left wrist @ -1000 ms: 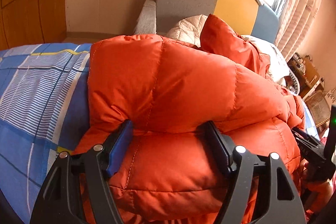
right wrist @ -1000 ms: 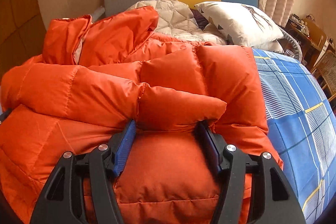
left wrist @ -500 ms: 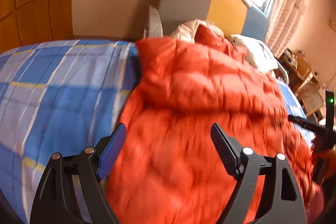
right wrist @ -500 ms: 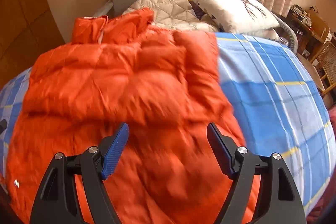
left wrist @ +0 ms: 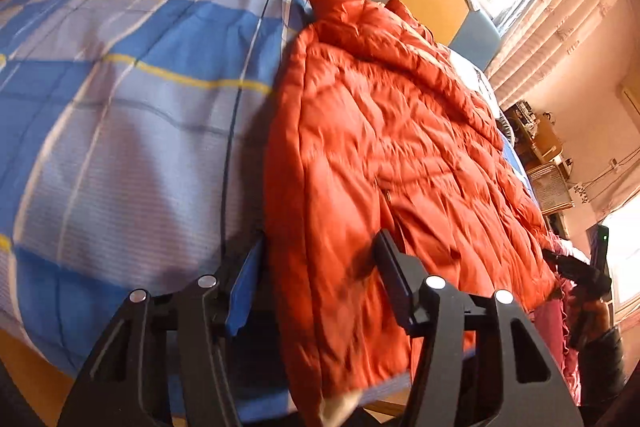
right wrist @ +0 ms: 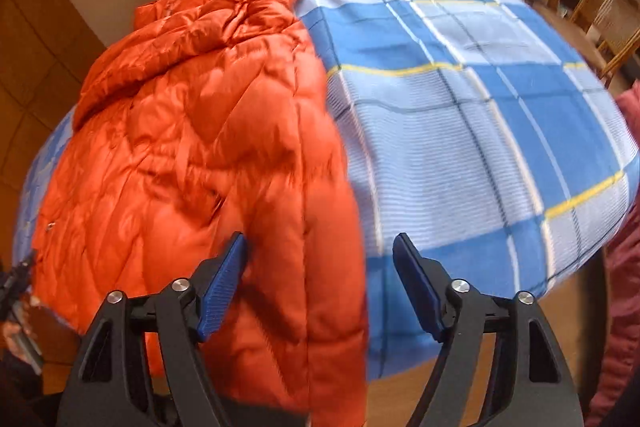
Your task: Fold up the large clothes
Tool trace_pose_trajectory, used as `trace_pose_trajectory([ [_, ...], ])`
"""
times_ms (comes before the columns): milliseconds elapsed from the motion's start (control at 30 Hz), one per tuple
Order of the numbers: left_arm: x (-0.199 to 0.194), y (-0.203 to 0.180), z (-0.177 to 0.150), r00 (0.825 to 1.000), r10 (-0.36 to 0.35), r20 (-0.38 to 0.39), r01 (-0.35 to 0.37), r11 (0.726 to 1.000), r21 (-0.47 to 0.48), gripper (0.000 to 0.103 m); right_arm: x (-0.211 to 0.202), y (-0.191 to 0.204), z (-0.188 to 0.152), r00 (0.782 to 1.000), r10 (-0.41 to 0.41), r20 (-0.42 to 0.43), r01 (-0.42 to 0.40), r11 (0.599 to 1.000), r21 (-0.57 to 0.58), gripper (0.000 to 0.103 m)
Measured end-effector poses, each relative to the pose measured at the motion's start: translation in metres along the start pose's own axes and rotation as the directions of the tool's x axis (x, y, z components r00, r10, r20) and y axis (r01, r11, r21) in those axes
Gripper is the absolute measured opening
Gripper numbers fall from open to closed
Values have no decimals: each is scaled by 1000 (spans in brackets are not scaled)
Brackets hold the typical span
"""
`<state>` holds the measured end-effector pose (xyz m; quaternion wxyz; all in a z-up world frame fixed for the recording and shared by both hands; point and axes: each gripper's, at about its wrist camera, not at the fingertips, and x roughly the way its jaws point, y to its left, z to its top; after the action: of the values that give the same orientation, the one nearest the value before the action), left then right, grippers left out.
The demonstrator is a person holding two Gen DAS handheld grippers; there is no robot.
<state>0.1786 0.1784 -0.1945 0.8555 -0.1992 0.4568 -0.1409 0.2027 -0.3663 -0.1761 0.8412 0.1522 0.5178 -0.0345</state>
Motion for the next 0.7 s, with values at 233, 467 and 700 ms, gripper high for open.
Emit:
trace_pose_trajectory([
  [233, -14, -12, -14, 998, -28, 48, 26, 999, 34, 8, -3, 10, -20, 996, 86, 16, -86, 996, -4, 21],
  [467, -69, -31, -17, 988, -82, 129, 69, 992, 107, 6, -63, 25, -21, 983, 133, 127, -122, 988, -94, 11],
  [700, -119, -32, -51, 984, -128, 125, 111, 984, 138, 6, -118, 25, -53, 973, 165, 162, -137, 976, -171, 11],
])
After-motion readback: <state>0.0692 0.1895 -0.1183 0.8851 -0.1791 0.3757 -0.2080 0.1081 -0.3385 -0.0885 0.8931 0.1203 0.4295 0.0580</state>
